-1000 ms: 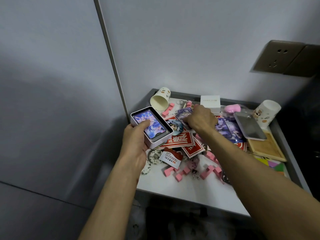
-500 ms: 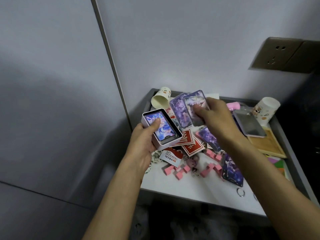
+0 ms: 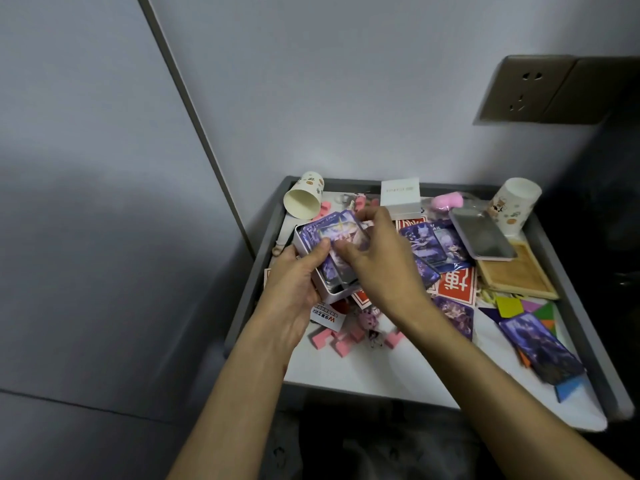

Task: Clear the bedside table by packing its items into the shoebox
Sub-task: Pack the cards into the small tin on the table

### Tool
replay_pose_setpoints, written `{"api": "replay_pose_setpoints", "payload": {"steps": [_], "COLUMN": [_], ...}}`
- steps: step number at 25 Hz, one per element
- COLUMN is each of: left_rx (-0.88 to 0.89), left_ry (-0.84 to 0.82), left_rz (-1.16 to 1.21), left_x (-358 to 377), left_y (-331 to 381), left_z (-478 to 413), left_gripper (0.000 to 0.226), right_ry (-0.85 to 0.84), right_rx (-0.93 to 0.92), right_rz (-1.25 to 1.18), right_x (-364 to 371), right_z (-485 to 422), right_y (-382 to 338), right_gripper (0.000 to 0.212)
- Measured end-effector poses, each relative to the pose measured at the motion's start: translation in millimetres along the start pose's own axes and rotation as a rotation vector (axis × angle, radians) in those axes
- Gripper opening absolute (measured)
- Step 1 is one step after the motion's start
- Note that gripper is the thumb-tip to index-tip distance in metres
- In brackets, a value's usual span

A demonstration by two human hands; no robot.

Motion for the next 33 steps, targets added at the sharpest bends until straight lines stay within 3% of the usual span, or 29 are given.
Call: {"api": "replay_pose_setpoints", "payload": {"steps": [7,11,17,22,25,28,30,33], "left_rx": [0.010,0.013,0.027,0.037,0.037,0.026,0.021,0.024], "left_ry": [-0.012,-0.009,0.001,0.040,0.101,0.163,0.182,0.174], "left_rz": [0.067,0.041,0.036,0.092,0.106,0.112,0.108,0.113], "left_x": [9.5,12.5,17.1,16.9,16.5,17.5,19.8,23.4], "left_y": [0.1,-1.5,-5.1,-6.0,-5.1,-4.8,-5.5,-7.2], "left_z": [3.6,4.7,2.1,1.4,0.3,-0.7,-1.4,-2.9], "left_gripper": [0.029,0.030,0.027,0.023,0.023,0.022,0.022,0.021], "right_ry": [-0.081,-0.046,0.041,0.064,0.058,0.110,0.036,-0.013], "right_rx": [0.017,0.010,-0.026,-0.161,-0.076,0.037,0.160,0.179], "right_rz": [0.103,0.198,0.245,0.428,0.377,0.686,0.918,1.001], "right_x": [-9.4,-13.8,-11.6,-9.0,-27.9,-56.3,-60.4,-52.7], "right_z": [-1.5,-1.0,1.9,2.8,-7.9,-14.2,-10.1,-8.3], "right_y": [-3.5,-0.8,-1.5,2.7,14.1,44.5,62.7,78.3], "right_gripper": [0.017,0.004,0.014,0.027,0.031,0.032,0.043,0.053]}}
Point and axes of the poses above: each hand's wrist, its own z-axis away from the middle knuckle, its own x-axis out of the palm, y = z × x, the point moved 1 cm from there along -z, towards the middle knuckle, and after that the axes turned 1 degree about -y, right-handed, at the moved point
